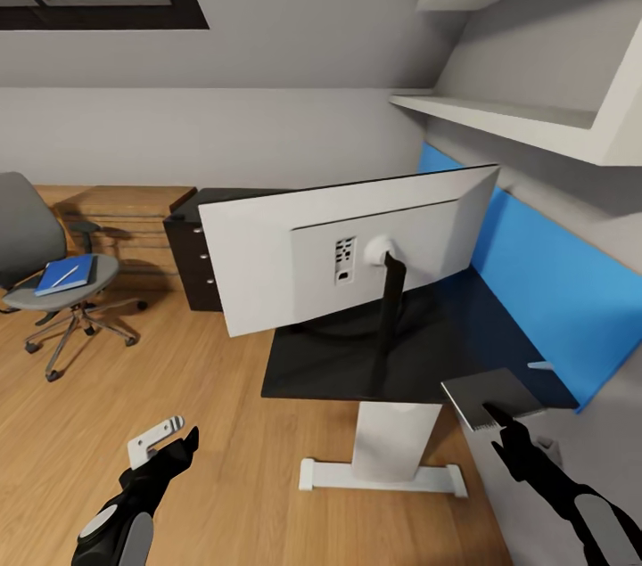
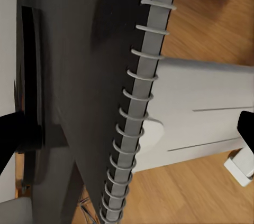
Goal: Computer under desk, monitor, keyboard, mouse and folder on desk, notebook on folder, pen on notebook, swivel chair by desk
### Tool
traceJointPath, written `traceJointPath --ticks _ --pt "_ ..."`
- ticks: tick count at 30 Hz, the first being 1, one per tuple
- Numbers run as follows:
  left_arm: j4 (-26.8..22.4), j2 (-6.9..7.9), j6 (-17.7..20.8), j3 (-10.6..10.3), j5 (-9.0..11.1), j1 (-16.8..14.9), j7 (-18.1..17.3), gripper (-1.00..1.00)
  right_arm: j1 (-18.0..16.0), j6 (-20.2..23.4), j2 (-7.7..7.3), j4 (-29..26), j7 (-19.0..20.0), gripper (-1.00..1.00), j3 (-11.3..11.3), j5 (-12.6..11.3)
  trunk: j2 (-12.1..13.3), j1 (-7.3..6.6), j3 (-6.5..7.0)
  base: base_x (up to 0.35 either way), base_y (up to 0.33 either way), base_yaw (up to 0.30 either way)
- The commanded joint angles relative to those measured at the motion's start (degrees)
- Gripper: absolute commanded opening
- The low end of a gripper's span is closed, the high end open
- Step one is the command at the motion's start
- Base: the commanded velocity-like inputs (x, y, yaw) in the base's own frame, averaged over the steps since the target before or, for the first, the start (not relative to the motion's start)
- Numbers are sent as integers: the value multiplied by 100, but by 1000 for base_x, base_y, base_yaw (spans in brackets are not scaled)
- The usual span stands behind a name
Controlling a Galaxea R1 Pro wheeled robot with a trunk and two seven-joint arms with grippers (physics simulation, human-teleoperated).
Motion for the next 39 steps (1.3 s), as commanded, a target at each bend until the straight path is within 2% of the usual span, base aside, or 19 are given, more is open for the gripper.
traceJointPath --ticks 1,39 --pt "-9 -3 27 4 61 -3 32 100 -5 40 2 1 9 100 -17 -18 -3 0 -6 42 0 0" --pt "52 -3 37 4 61 -3 33 100 -5 38 -1 1 10 100 -8 -8 -3 0 -6 24 0 0"
